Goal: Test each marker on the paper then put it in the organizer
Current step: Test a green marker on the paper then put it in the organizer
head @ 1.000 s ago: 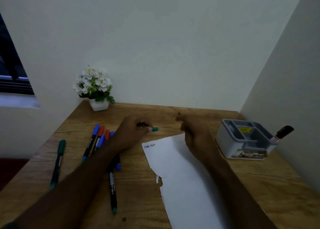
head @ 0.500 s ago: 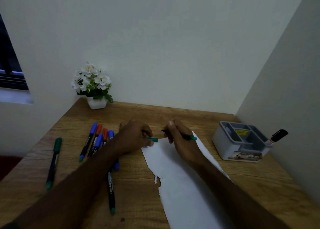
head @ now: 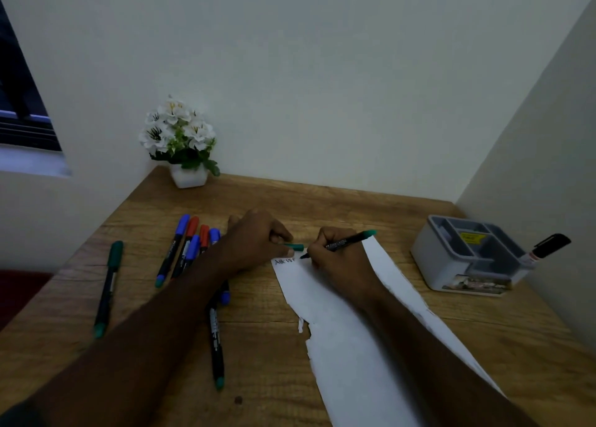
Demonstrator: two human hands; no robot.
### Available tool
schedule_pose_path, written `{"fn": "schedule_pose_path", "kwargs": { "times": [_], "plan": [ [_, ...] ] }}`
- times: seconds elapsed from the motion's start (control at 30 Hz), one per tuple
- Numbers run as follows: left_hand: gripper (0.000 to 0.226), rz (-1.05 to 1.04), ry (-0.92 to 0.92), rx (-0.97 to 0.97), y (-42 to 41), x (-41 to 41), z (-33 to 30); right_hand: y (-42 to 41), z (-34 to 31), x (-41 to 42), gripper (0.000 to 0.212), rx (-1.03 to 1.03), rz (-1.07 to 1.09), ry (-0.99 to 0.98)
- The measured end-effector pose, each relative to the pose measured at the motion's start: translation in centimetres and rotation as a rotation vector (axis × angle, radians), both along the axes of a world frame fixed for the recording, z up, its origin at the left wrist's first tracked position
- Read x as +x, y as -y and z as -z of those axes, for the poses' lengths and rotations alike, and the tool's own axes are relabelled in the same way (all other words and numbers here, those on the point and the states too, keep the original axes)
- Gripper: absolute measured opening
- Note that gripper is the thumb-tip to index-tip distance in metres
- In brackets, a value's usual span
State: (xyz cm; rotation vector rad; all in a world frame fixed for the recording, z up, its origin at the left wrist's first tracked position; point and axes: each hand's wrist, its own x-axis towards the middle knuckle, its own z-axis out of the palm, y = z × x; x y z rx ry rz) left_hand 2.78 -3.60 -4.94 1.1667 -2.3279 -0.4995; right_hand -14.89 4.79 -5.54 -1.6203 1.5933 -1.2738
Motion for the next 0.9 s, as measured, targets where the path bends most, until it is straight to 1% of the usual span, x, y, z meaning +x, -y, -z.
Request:
{"fn": "schedule_pose_path", "kwargs": {
  "times": [0.17,0.3,0.53,0.67,0.9],
  "plan": [
    [0.034,-0.01,0.025,0.016,-0.3,-0.1,-0.3,0.1,0.0,-0.1,0.029,0.002,0.008,-0.014],
    [0.034,-0.008,0.041,0.03,-0.5,-0.1,-0.5,0.1,0.1,-0.1,0.029,-0.009,0.003,-0.035],
    [0.034,-0.008,0.044,0.044,-0.7,-0.2,-0.8,0.4,0.3,0.0,0.025,-0.017,0.035,-0.105],
    [0.035,-0.009,0.055,0.055,-0.8,-0.2,-0.9,0.6,0.5,-0.2,0.026,-0.01,0.052,-0.146],
    [0.034,-0.009,0.054,0.054,-0.9,-0.2,-1.0,0.6,0.6,-0.1,0.025,-0.014,0.036,-0.079]
  ]
}}
